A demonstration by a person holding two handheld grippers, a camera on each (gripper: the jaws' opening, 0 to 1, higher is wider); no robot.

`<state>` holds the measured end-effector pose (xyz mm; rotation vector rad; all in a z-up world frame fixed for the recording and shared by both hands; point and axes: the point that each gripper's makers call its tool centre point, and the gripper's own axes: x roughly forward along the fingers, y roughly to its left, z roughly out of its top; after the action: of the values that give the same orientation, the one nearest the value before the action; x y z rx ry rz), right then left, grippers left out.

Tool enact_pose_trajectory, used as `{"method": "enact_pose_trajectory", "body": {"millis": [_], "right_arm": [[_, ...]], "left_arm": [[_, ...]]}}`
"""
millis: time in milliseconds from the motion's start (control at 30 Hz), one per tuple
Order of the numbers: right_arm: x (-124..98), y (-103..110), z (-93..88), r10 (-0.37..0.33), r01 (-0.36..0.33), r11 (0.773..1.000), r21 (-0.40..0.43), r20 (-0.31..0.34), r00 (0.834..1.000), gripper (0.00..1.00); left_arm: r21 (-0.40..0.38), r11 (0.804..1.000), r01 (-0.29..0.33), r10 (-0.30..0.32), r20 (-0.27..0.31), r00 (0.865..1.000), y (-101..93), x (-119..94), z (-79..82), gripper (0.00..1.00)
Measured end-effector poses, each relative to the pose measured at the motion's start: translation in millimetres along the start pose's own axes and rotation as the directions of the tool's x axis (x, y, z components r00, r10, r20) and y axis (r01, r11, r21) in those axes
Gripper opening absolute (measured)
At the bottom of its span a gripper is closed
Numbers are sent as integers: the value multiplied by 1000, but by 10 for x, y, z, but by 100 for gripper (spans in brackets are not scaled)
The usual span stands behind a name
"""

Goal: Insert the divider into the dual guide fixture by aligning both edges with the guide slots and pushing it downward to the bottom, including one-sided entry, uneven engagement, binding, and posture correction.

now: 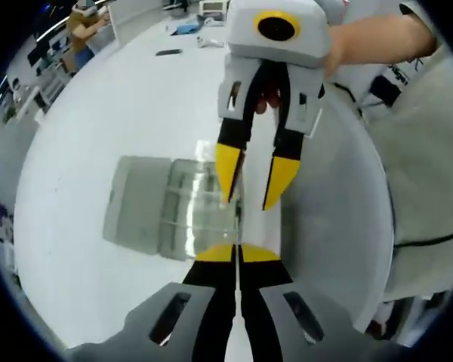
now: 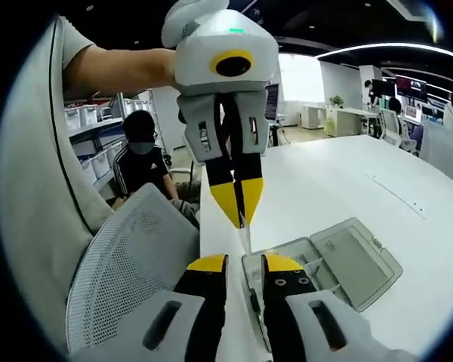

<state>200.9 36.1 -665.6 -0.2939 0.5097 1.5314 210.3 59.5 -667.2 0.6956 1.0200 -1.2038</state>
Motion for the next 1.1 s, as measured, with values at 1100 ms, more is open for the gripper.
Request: {"method": "enact_pose_trajectory", "body": {"millis": [1100], "right_arm": [[-136, -84, -252, -112, 112, 994, 4, -81, 990, 40]], "left_arm": [[25, 999, -32, 35, -95, 995, 190, 170, -138, 0]]}}
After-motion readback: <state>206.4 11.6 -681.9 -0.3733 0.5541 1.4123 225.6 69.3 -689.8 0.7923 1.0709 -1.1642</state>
